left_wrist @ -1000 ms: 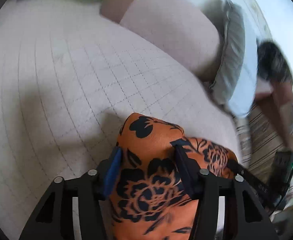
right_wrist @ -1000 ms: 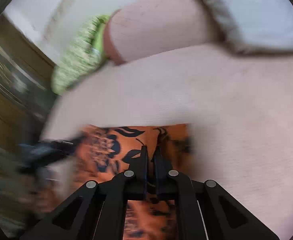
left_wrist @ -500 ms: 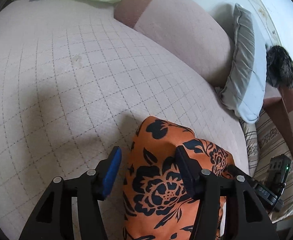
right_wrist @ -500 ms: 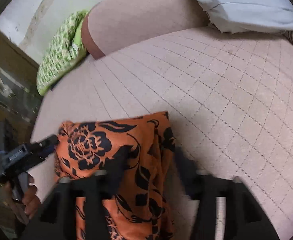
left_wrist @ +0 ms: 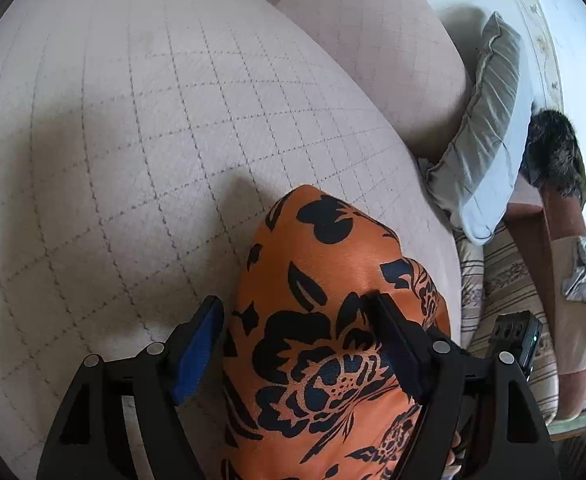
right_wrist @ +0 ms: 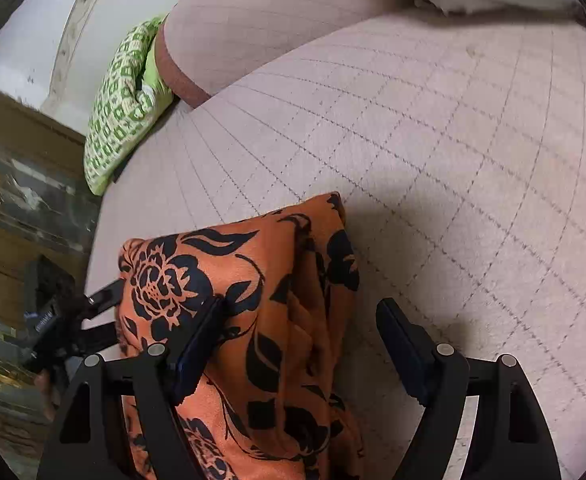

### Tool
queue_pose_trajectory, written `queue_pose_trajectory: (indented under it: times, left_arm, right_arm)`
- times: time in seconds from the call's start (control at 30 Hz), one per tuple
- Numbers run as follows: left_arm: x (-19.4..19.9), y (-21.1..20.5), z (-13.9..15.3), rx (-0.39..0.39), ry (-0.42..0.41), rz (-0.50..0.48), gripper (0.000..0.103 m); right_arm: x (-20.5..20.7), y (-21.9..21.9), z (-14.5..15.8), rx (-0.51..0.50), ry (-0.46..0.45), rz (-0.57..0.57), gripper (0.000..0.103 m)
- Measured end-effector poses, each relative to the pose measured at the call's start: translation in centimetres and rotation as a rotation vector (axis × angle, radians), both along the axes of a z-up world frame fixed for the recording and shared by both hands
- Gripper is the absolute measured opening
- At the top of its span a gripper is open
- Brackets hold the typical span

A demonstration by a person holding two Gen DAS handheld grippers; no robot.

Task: Fold small clothes

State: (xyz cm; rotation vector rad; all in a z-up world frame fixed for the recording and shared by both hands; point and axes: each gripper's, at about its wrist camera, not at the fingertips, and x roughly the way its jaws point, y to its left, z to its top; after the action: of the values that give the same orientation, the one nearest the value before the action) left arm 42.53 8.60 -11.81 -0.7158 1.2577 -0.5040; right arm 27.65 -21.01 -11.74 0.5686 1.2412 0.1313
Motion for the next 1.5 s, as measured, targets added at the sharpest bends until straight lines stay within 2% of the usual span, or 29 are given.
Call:
queue_pose_trajectory:
  times: [0.1,0.17,0.2,0.23,0.27,0.33,0.43,0.5,0.53,0.6,0.63,0.67,0.7,0.77,0.83,0.9,1.0,1.1,1.13,1.17,1.2,1.33,1.4,1.47,1.5]
  left_arm:
    - [0.2,0.3,-1.5,-0.089,0.065,0.024,0.072]
    - [0.2,0.5,-1.9,-0.1,0.069,0.032,0.065]
    - [0.3,0.4,-1.6,-0.076,0.05,0.024,0.06]
    - [0.2,0.3,-1.2,-0.059,0.031,0.02,0.056]
    - [0.0,0.2,-0.7,-0.045,0.009,0.017,0.048]
    - [-0.4,0.1,1.2,-0.045,-0.055,0.006,0.044]
    - [-0.7,0.6,3.6,-0.106,-0.146,0.02,0.043]
    - [0.1,-0.1,3.9,-0.062,-0.197,-0.003,0.049]
    - [0.6,-0.5,3.2,-0.022,-0.177,-0.022,0.051]
    - [1.0,-0.1,0.6,0.106,-0.087,0.014,0.058]
    - [0.8,0.3,0.0,0.097,-0.073,0.032,0.064]
    - [0.6,0.9,-0.2,0.054,-0.056,0.044,0.066]
    - [0.4,1.3,0.1,0.043,-0.037,0.045,0.063]
    - [-0.1,1.8,1.3,0.047,-0.026,0.057,0.064]
    - [-0.5,2.3,2.3,0.064,-0.045,0.044,0.065]
    - [-1.4,1.7,2.9,0.121,-0.051,0.015,0.065]
    - [-4.0,0.8,2.2,0.18,-0.023,-0.044,0.063]
    - [-7.7,1.2,2.0,0.213,-0.035,-0.029,0.062]
    - [-9.1,1.3,1.9,0.223,-0.039,-0.035,0.06]
    - [-10.5,1.4,1.7,0.228,-0.039,-0.04,0.052]
    - [-12.0,1.4,1.6,0.223,-0.036,-0.046,0.043]
    - [-16.4,2.1,2.0,0.181,-0.068,0.008,0.029]
    - [-17.5,2.5,2.1,0.183,-0.078,0.023,0.009]
    - [-19.2,3.2,3.3,0.162,-0.116,0.037,0.007]
    - [-20.0,3.7,4.1,0.18,-0.155,0.044,0.007]
  right_arm:
    - [-0.1,0.6,0.3,-0.029,-0.006,0.032,0.078]
    - [-0.1,0.6,-0.4,-0.011,0.014,0.036,0.065]
    - [0.0,0.5,-0.8,0.026,0.022,0.048,0.05]
    - [0.1,0.5,-1.0,0.061,0.025,0.052,0.044]
    - [0.2,0.4,-1.0,0.061,0.026,0.053,0.034]
    - [0.2,0.0,0.1,0.099,0.005,0.05,0.025]
    - [-0.1,-0.9,3.2,0.135,-0.114,0.066,0.024]
    - [0.1,-1.3,4.2,0.13,-0.179,0.068,0.024]
    - [0.4,-1.4,3.9,0.125,-0.181,0.064,0.024]
    - [1.5,-1.5,1.3,0.109,-0.107,0.029,0.032]
    - [1.8,-1.4,0.1,0.106,-0.059,0.02,0.042]
    - [1.8,-1.4,-1.2,0.132,-0.008,0.007,0.052]
    - [1.5,-1.6,-1.4,0.17,0.007,-0.008,0.053]
    - [0.9,-1.8,0.0,0.191,-0.007,-0.009,0.056]
    - [0.2,-1.7,2.1,0.152,-0.057,0.012,0.065]
    - [-0.5,-1.7,3.8,0.136,-0.107,0.014,0.066]
    - [-2.0,-1.4,3.7,0.155,-0.095,0.016,0.065]
    - [-5.9,-1.5,2.7,0.134,-0.067,0.001,0.062]
    - [-7.1,-1.3,2.2,0.142,-0.05,-0.005,0.056]
    - [-8.6,-0.8,1.4,0.151,-0.02,-0.001,0.049]
    - [-9.4,-0.5,1.0,0.141,-0.001,0.004,0.038]
    - [-12.2,0.9,0.9,0.1,0.005,0.02,0.022]
    - [-12.9,1.2,1.5,0.049,-0.032,0.019,0.015]
    - [-13.0,1.1,1.8,0.046,-0.028,0.005,0.008]
    - [-13.2,1.3,2.5,0.041,-0.048,0.002,0.008]
